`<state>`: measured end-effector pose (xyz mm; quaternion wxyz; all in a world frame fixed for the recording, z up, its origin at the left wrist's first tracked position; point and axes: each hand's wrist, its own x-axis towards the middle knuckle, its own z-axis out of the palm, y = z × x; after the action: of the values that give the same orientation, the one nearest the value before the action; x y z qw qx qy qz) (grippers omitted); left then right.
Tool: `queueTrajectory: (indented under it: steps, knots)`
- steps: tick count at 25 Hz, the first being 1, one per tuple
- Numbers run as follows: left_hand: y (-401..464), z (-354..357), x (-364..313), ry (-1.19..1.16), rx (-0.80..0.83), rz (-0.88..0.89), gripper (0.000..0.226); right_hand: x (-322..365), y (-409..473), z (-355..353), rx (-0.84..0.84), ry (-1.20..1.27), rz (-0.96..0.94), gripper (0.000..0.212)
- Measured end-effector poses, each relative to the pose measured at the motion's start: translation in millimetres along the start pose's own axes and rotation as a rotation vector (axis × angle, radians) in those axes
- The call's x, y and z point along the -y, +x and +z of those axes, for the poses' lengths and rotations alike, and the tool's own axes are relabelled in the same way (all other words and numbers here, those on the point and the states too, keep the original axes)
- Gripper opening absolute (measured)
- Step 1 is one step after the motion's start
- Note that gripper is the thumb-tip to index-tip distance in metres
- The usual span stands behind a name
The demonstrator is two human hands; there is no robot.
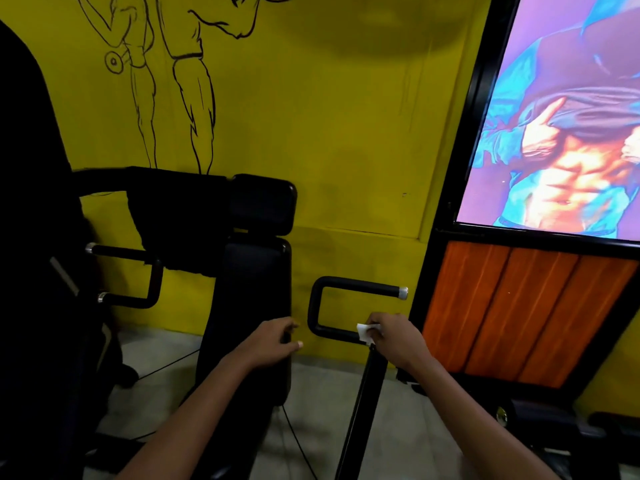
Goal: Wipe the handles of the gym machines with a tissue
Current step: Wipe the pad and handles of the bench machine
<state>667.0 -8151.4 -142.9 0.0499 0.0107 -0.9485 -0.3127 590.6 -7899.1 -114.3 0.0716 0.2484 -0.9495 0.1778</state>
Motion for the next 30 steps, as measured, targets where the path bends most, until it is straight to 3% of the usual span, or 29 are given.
queueTrajectory:
  steps: [8, 19, 30]
  knots:
    - [28, 21, 33, -0.025, 0.047, -0.034, 0.051, -17, 34, 36, 0.076, 0.004, 0.010, 0.016]
    - [114, 18, 79, -0.031, 0.117, 0.006, 0.056, -34, 75, 82, 0.015, 0.086, 0.159, 0.012]
    - [146, 62, 111, 0.036, 0.110, 0.067, 0.054, -69, 99, 146, 0.011, 0.202, 0.212, 0.015]
